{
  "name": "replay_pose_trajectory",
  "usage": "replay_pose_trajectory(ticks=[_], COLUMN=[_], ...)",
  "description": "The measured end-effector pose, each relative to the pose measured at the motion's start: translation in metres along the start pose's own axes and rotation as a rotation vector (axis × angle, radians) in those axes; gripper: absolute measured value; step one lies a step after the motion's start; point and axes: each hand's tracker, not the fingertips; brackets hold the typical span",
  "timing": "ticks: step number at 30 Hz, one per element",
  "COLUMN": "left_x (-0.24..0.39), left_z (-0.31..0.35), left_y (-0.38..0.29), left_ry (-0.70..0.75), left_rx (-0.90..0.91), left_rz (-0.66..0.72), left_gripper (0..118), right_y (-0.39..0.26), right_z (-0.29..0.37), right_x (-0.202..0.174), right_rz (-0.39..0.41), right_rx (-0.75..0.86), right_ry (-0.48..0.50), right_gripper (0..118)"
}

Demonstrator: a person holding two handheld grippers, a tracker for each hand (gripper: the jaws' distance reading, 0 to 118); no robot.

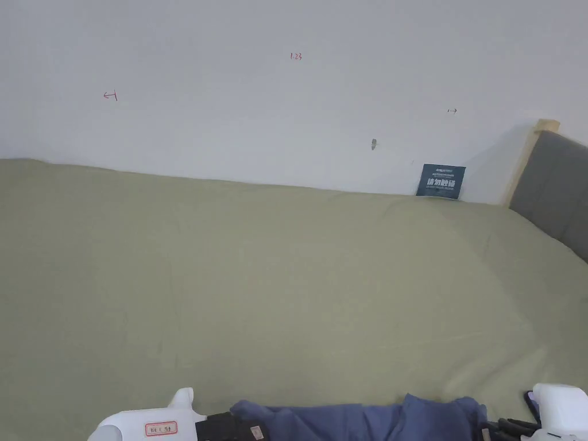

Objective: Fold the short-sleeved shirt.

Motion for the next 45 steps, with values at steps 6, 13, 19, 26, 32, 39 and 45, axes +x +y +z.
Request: replay_pose_trajectory(ticks=[6, 13, 19, 26, 32, 39, 45], left_x=[0.021, 0.070, 0.108, 0.162, 0.147, 0.139, 0.120], left_z=[0.076, 0.194, 0.192, 0.073, -0.016, 0.012, 0.031], left_y=[0.022, 0.033, 0.023, 0.002, 0.000, -0.005, -0.011], left_ry=[0.089, 0.420, 0.482, 0.360, 0.132, 0.116, 0.162], left_rx=[0.049, 0.210, 0.250, 0.088, -0.103, -0.020, 0.165], left_rz=[-0.069, -0.111, -0.145, -0.303, -0.345, -0.308, -0.344], left_gripper=[10, 10, 10, 13, 102, 88, 9], right_y=[0.003, 0.020, 0.023, 0.024, 0.026, 0.025, 0.025], right_z=[-0.007, -0.025, -0.034, -0.029, -0.025, -0.020, -0.017], right_x=[-0.001, -0.015, -0.035, -0.034, -0.025, -0.014, -0.016], right_rz=[-0.009, 0.011, 0.039, 0.041, 0.007, -0.005, -0.011], right_rx=[-0.005, 0.005, -0.001, 0.000, 0.024, 0.029, 0.045], right_ry=[0.002, 0.027, 0.081, 0.093, 0.069, 0.044, 0.051], right_gripper=[0, 0, 0, 0, 0, 0, 0])
